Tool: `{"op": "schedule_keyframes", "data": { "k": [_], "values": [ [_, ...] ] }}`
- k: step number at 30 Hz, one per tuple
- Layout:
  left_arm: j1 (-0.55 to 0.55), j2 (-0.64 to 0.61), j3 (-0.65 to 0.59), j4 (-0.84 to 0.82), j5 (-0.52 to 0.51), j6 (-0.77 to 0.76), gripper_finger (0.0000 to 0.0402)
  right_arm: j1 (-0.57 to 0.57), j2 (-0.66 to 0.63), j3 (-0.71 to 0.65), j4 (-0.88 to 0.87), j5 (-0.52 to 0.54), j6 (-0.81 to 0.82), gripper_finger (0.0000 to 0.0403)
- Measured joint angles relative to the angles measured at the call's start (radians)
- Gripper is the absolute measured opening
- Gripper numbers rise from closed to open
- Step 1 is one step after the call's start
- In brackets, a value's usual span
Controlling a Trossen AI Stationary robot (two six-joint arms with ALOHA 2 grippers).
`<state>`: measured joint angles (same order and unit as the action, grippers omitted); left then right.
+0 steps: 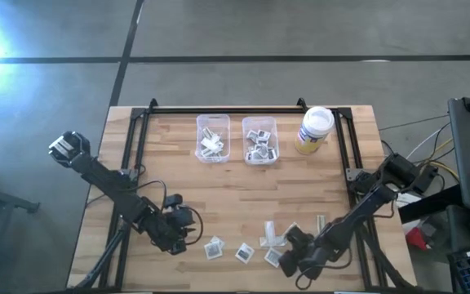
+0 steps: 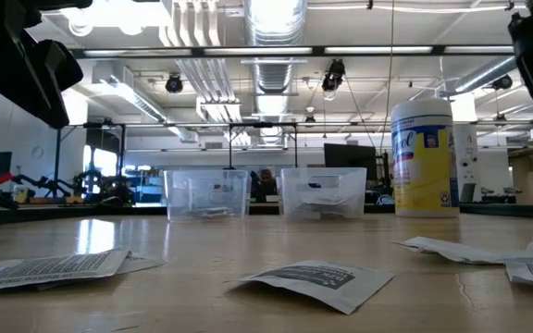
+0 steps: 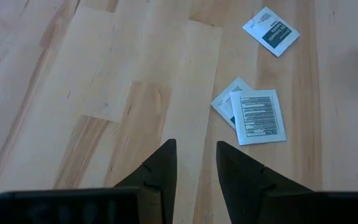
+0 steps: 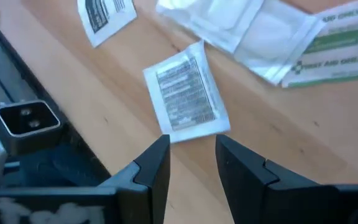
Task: Pick & Place First Aid Supplies
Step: Put the gray towelette pack into the right transparent bin
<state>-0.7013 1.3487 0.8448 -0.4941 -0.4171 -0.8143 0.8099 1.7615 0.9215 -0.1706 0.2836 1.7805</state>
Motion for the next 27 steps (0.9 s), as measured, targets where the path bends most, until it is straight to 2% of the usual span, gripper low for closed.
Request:
{"op": "schedule_keyframes", "data": {
  "k": [15, 27],
  "values": [
    [0.0, 0.0, 0.0, 0.0, -0.002, 0.0, 0.0106, -0.03, 0.01, -0.001, -0.069, 0.005, -0.033, 0.0125],
    [0.0, 0.0, 0.0, 0.0, -0.003, 0.0, 0.0106, -0.03, 0.034, -0.026, 0.022, 0.003, -0.027, 0.0125]
  ]
}}
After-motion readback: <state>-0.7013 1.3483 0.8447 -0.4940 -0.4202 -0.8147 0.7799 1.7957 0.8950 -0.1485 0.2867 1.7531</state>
